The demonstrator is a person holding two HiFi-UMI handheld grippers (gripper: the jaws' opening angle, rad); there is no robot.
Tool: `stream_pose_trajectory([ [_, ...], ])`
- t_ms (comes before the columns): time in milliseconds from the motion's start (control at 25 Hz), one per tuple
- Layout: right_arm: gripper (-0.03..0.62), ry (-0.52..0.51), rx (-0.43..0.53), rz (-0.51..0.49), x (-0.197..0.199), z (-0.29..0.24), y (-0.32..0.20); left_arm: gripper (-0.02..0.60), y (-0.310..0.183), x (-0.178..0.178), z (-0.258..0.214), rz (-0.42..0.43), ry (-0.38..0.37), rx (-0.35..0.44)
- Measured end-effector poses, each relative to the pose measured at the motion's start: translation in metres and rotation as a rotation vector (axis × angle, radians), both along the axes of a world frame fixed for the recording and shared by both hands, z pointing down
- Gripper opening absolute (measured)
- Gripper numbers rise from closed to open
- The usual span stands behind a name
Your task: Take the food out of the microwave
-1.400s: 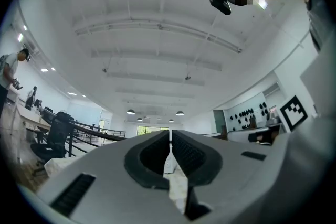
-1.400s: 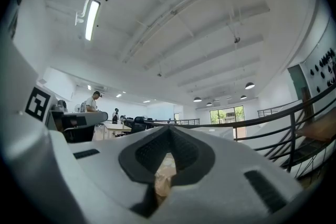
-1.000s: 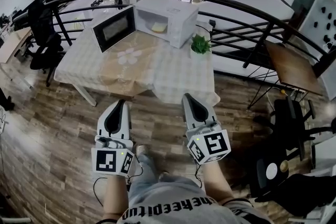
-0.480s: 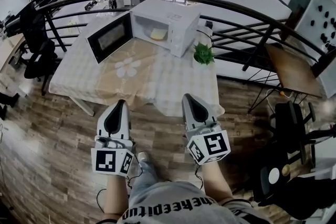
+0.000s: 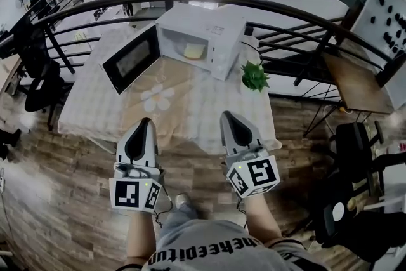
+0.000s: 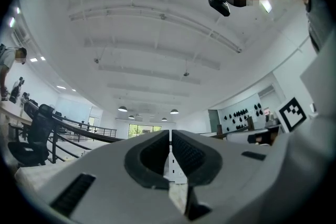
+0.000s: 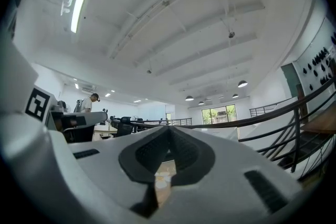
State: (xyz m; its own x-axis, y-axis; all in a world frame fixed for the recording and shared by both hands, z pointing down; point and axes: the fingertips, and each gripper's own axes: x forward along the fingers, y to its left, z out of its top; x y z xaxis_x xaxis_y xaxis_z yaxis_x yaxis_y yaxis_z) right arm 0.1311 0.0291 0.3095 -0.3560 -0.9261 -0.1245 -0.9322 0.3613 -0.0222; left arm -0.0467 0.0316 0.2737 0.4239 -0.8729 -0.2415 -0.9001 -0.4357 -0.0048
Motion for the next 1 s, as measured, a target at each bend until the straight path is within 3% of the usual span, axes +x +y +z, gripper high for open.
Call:
stream_pose_trajectory([
  [600, 0.005, 0.003, -0.003, 0.066, -0.043, 0.007, -0.082, 0.015, -0.091, -0.047, 0.010, 0.056, 0.008, -0.005],
  [1000, 0.005, 0.009, -0.045, 0.085, -0.048, 0.022, -0.117, 0.015, -0.128, -0.052, 0.027, 0.083, 0.011, -0.044],
])
